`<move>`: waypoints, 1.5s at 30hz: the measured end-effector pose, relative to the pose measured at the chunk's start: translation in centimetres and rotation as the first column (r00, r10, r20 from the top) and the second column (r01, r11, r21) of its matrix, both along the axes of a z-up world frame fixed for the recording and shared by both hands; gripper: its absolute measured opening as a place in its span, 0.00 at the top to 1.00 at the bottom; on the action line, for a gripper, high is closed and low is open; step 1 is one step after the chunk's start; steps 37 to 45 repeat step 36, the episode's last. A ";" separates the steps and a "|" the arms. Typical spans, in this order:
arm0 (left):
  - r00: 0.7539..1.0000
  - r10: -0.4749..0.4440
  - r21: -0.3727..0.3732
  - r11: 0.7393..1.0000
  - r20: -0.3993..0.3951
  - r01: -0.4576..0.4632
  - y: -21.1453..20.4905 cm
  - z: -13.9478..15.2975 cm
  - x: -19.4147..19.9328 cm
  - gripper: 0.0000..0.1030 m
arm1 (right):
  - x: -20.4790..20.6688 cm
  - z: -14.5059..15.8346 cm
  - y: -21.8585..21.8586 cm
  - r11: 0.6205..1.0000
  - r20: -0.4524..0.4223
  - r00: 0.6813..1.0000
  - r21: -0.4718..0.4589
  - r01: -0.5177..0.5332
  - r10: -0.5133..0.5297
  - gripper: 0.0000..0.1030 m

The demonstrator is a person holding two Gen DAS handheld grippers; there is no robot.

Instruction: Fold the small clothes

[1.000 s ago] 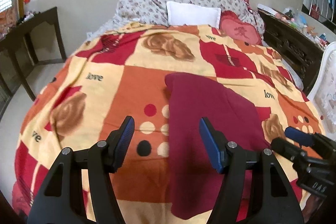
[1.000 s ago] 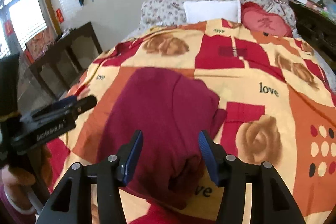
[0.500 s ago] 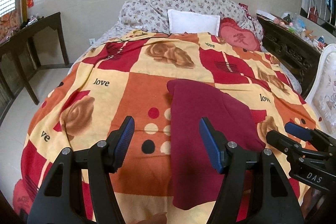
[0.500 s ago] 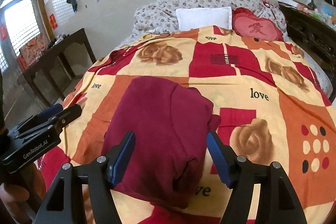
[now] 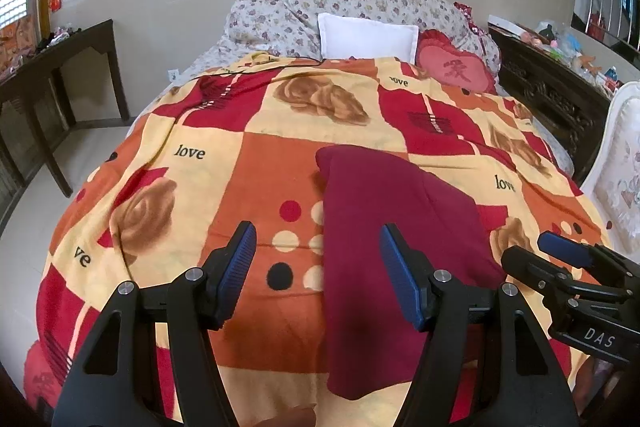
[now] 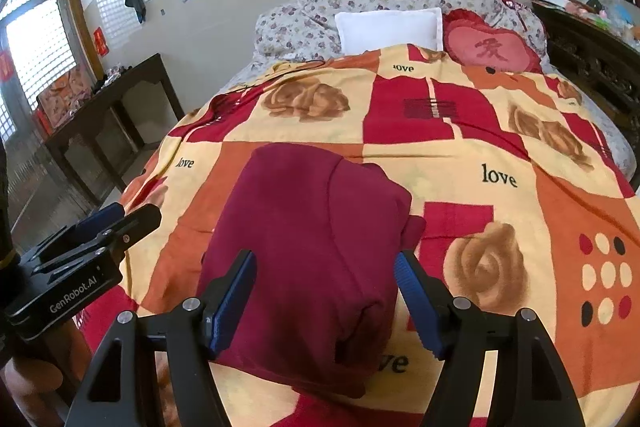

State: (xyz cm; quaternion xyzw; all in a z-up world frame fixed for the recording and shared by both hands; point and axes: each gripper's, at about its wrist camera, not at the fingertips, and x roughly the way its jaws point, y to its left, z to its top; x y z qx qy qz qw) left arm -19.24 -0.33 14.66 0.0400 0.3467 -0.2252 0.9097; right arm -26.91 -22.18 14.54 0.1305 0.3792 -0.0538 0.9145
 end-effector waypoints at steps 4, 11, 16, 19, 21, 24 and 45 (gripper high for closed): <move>1.000 0.001 0.002 1.000 -0.014 -0.001 -0.1 -0.4 0.3 0.38 | 0.2 -0.5 0.0 1.000 -0.013 1.000 0.010 -0.003 0.003 0.32; 1.000 -0.002 0.014 1.000 -0.019 0.002 -0.5 -0.9 0.6 0.38 | 0.6 -0.9 0.1 1.000 -0.025 1.000 0.014 -0.009 0.010 0.32; 1.000 -0.006 0.019 1.000 -0.025 0.006 -0.7 -1.2 0.7 0.38 | 0.6 -1.4 0.0 1.000 -0.039 0.999 0.025 -0.009 0.010 0.32; 1.000 -0.006 0.020 1.000 -0.025 0.007 -0.7 -1.2 0.7 0.38 | 0.6 -1.6 0.0 1.000 -0.044 0.999 0.029 -0.009 0.010 0.32; 1.000 -0.006 0.019 1.000 -0.025 0.007 -0.7 -1.2 0.7 0.38 | 0.6 -1.7 0.0 0.999 -0.045 0.999 0.030 -0.011 0.012 0.32; 1.000 -0.008 0.020 1.000 -0.025 0.008 -0.8 -1.2 0.6 0.38 | 0.7 -1.8 0.0 0.999 -0.050 0.999 0.032 -0.013 0.015 0.32; 1.000 -0.018 0.039 0.999 -0.005 0.018 -1.0 -1.8 0.8 0.38 | 1.0 -2.7 -0.2 0.999 -0.067 0.998 0.041 -0.017 0.020 0.32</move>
